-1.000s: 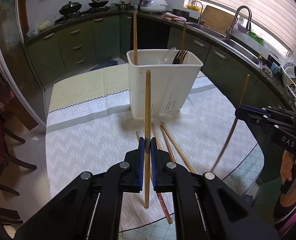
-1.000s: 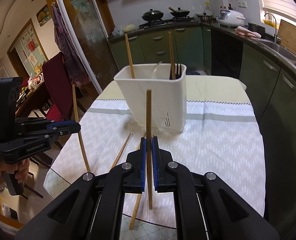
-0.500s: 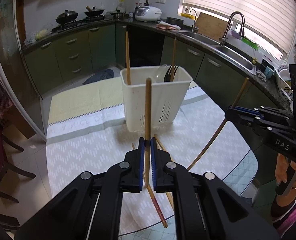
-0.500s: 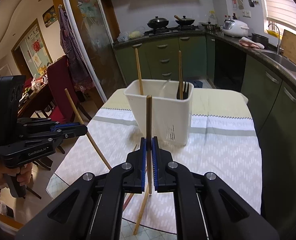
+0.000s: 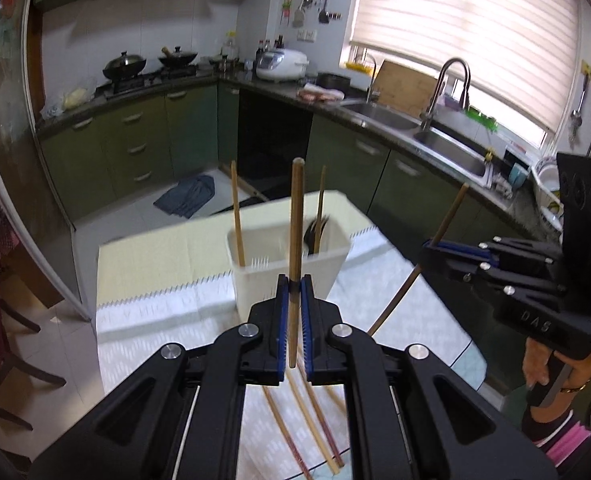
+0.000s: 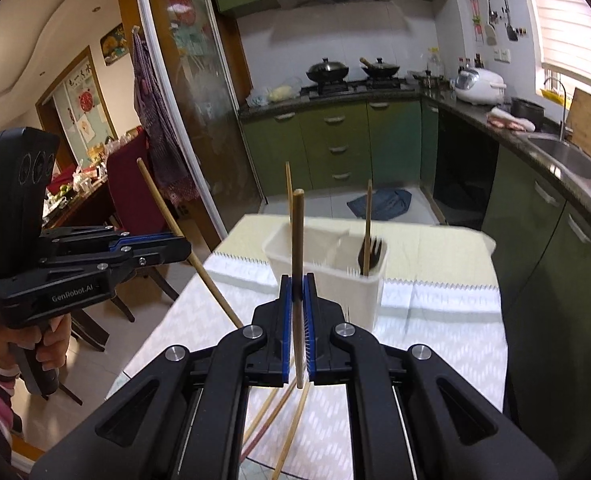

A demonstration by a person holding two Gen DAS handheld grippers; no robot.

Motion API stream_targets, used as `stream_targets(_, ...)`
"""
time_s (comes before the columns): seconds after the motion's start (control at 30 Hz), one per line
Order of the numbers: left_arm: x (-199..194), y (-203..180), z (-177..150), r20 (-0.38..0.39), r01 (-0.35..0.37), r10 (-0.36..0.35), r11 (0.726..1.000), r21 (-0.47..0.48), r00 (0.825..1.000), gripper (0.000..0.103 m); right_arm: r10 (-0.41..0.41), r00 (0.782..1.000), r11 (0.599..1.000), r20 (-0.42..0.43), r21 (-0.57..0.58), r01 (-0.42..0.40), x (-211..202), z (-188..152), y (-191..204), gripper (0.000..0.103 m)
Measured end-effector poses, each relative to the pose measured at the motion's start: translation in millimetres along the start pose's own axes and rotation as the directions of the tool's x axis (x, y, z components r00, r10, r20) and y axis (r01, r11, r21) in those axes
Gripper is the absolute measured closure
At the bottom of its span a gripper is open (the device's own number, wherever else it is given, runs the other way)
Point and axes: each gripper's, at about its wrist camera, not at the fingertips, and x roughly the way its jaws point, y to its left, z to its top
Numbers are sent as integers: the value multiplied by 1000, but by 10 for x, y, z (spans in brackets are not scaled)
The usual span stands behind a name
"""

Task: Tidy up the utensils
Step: 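Lift both chopsticks upright, carry them over the white holder and open both tools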

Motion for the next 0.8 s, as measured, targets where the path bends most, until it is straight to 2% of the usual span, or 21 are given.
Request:
stream_targets(0.27,-291,-80,660,133,-27,25,1000,15,991,97,-29,995,1000,99,4,29,-236,598,-63,97)
stream_targets(0.43,-270,-69,922,193,-67,62,998,21,979,97,-58,986,998,156,23,55,-232,944,-171,96)
stream_targets(0.53,-97,-20,1006,187,-90,86,996,13,979,97,-100,982,995,159,26,97,-101,1108,-235,97)
stream_targets(0.63,168,81,982,152,-104,102,995,5,983,97,-109,985,994,134,39,104,111,1173,-330,97)
stream_targets(0.8,632,242,807,46,-92,93,995,-24,995,97,-124,991,992,59,47,121,565,1029,-471,96)
